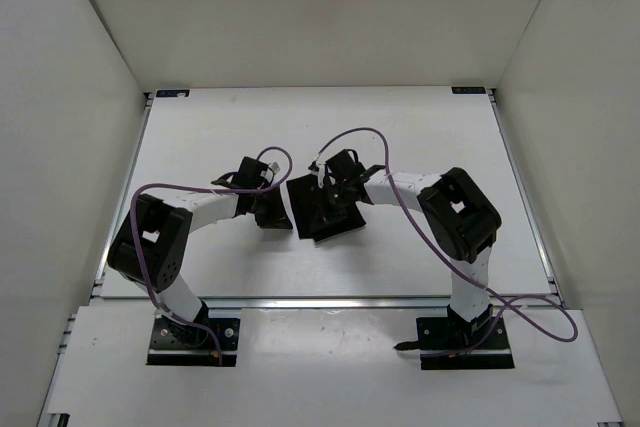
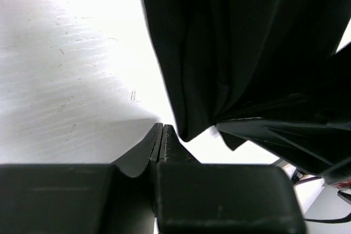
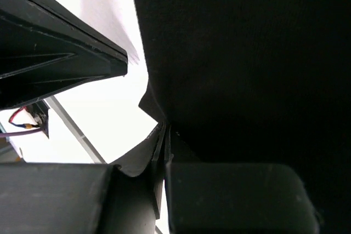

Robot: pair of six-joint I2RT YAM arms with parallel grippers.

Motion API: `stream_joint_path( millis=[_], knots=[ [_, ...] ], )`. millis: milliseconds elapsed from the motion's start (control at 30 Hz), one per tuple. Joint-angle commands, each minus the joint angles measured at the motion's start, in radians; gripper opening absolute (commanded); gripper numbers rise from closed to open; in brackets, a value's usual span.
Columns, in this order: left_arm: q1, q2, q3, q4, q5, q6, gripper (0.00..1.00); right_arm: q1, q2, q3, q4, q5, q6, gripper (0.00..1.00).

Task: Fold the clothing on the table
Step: Fold the skirt

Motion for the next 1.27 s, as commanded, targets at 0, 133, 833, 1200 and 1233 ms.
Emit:
stream_joint_path(
  millis=[0, 133, 833, 1200, 1233],
  knots=[
    [0.006, -0.017, 0.027, 0.002, 0.013, 0.009, 0.03, 0.012, 0.014, -0.017, 0.118, -0.021, 0.021, 0.00],
    [0.009, -0.005, 0.079, -0.038, 0.017, 0.029, 0.07, -0.015, -0.010, 0.001, 0.108, -0.024, 0.030, 0.00],
    [0.050, -0.276, 0.150, -0.257, -0.259, 0.244, 0.98, -0.403, -0.673, -0.253, -0.048, 0.313, -0.120, 0.97],
    [0.075, -0.420, 0.038, -0.323, -0.325, 0.267, 0.99, -0.483, -0.692, -0.405, -0.052, 0.280, -0.143, 0.99],
    [0.090, -0.423, 0.038, -0.331, -0.329, 0.271, 0.99, -0.482, -0.701, -0.417, -0.050, 0.272, -0.146, 0.99]
  ],
)
